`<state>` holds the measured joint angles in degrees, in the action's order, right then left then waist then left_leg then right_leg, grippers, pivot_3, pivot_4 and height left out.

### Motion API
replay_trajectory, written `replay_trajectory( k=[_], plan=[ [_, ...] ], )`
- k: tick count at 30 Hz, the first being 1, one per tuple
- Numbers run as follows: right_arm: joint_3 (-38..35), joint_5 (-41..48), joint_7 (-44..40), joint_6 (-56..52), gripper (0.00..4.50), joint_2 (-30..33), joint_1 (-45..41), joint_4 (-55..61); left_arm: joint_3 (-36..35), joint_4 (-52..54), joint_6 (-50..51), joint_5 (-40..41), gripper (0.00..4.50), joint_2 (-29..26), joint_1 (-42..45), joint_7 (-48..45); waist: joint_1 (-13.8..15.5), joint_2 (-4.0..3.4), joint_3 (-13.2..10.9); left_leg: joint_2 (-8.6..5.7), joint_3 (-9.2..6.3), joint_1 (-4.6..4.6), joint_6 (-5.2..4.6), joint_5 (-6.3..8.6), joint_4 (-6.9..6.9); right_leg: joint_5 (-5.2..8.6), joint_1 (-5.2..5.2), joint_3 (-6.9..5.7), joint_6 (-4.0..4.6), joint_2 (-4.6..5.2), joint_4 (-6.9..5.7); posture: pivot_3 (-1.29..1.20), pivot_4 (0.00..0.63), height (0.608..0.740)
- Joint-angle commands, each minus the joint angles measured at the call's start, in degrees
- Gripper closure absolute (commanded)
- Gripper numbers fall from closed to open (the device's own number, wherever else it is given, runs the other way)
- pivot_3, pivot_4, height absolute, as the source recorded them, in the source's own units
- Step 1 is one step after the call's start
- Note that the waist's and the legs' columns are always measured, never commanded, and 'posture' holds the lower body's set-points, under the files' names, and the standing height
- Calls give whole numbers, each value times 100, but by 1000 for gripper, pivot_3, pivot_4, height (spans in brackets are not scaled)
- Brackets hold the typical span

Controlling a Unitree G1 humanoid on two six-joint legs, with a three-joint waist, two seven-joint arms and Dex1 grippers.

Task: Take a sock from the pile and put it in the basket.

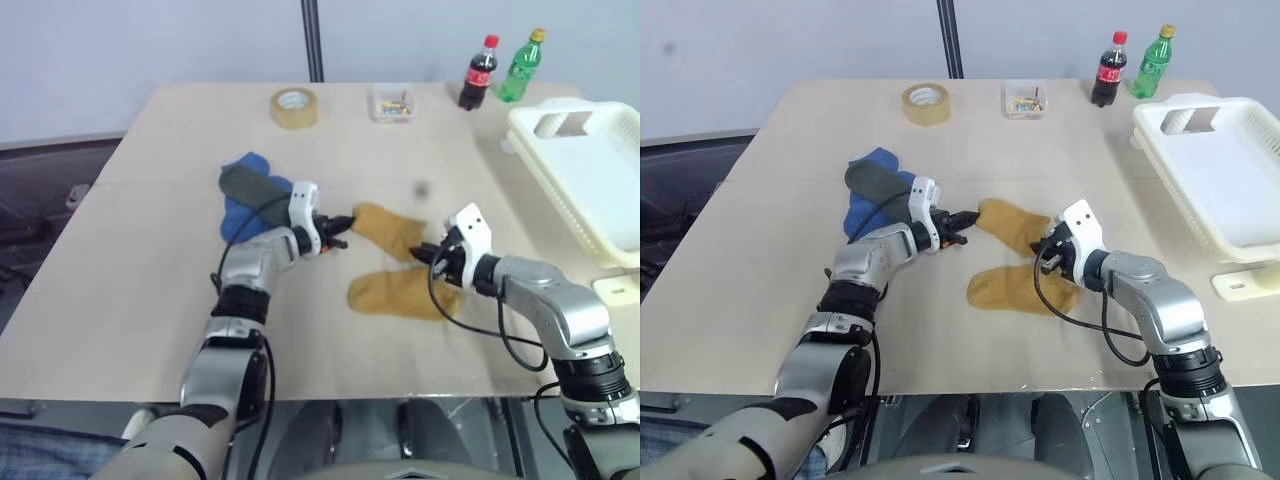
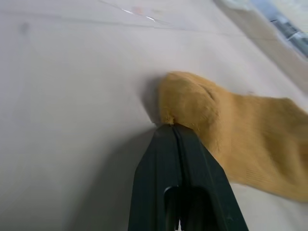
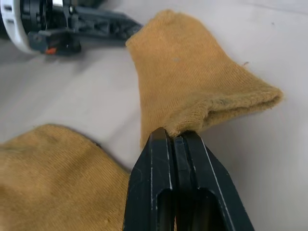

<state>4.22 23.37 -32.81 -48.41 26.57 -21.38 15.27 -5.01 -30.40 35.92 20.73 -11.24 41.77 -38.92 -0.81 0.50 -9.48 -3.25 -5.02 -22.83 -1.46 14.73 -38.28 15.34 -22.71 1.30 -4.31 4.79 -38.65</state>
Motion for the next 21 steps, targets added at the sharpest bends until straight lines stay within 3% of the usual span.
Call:
replay_trajectory(
  k=[1,12,21],
  plan=[
    [-38,122,-122,105,4500,12,-22,325,-142,487,528,372,4482,-69,-269,-130,-1,0,0,0,0,0,-1,1,0,0,0,0,0,0,1,0,150,740],
    [-252,572,-300,-188,4500,237,282,1121,-472,2604,1530,1182,4482,-380,-1505,126,0,0,0,8,1,-2,-1,2,6,0,-3,4,0,0,9,0,150,740],
    [-1055,1374,-176,-905,4500,673,440,1824,-809,5061,2029,2721,4482,-151,-2872,311,15,-1,-1,10,1,-9,-9,8,10,0,-2,4,1,20,24,0,150,740]
  ],
)
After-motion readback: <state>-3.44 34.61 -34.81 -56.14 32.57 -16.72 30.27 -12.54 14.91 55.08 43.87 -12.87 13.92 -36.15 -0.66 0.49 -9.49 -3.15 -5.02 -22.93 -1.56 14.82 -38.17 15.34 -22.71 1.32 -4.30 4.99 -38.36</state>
